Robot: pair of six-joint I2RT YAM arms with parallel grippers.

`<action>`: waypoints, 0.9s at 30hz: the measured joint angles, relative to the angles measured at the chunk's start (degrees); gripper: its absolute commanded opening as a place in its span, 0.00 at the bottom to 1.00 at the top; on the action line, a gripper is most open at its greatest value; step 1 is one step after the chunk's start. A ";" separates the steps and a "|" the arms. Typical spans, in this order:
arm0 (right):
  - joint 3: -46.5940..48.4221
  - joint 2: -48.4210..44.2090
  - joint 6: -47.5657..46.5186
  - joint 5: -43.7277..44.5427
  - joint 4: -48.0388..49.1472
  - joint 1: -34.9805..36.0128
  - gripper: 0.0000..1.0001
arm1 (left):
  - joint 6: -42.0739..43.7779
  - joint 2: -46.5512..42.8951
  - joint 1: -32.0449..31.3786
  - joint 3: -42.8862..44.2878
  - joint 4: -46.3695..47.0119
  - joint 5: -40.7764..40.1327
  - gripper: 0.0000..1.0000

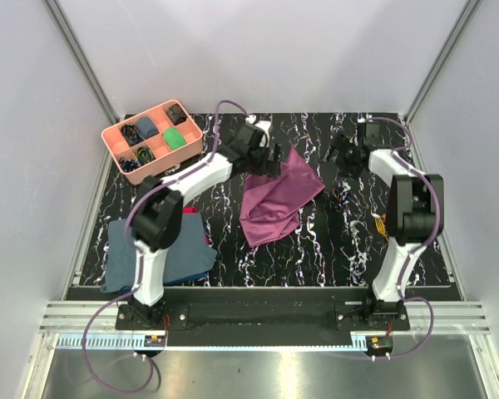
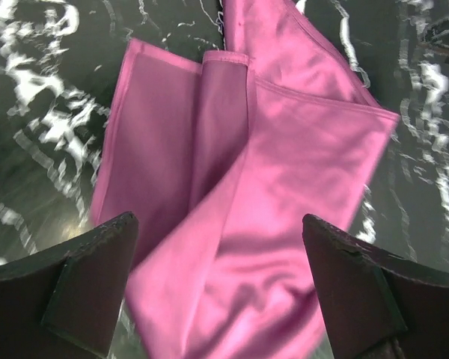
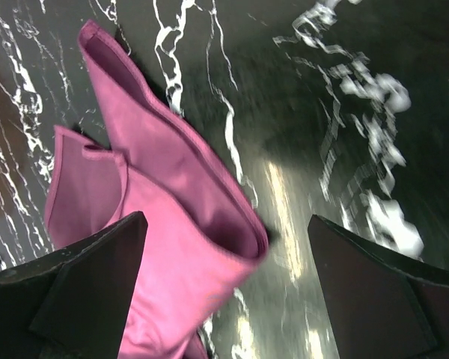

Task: Fold the napkin into a case and place the utensils inside
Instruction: Pick up the crumpled napkin from the center of the board.

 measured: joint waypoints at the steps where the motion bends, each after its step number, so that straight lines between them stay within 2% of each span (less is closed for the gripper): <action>1: 1.29 1.68 -0.42 -0.72 -0.11 0.00 0.97 | 0.63 2.36 -0.24 1.95 -0.11 -0.26 0.90; 3: 5.03 5.68 -1.33 -2.21 -1.03 0.00 0.94 | 1.86 6.21 -0.76 4.94 -0.07 -0.66 0.85; 8: 14.43 12.90 -2.60 -5.66 -2.19 0.20 0.92 | 2.95 12.83 -1.51 9.73 0.79 -1.31 0.83; 11: 20.37 16.39 -3.50 -6.60 -2.23 0.66 0.90 | 2.95 14.08 -1.86 9.73 0.79 -2.51 0.83; 12: 21.81 17.20 -3.76 -6.64 -2.25 0.96 0.89 | 2.95 14.23 -1.90 9.73 0.74 -2.82 0.78; 18: 31.43 23.80 -5.20 -6.29 -2.27 4.74 0.83 | 2.25 14.56 -2.12 9.62 0.90 -3.19 0.70; 27: 46.90 34.99 -10.49 -1.29 -7.37 12.44 0.70 | 1.70 14.56 -2.21 6.82 0.92 -2.95 0.60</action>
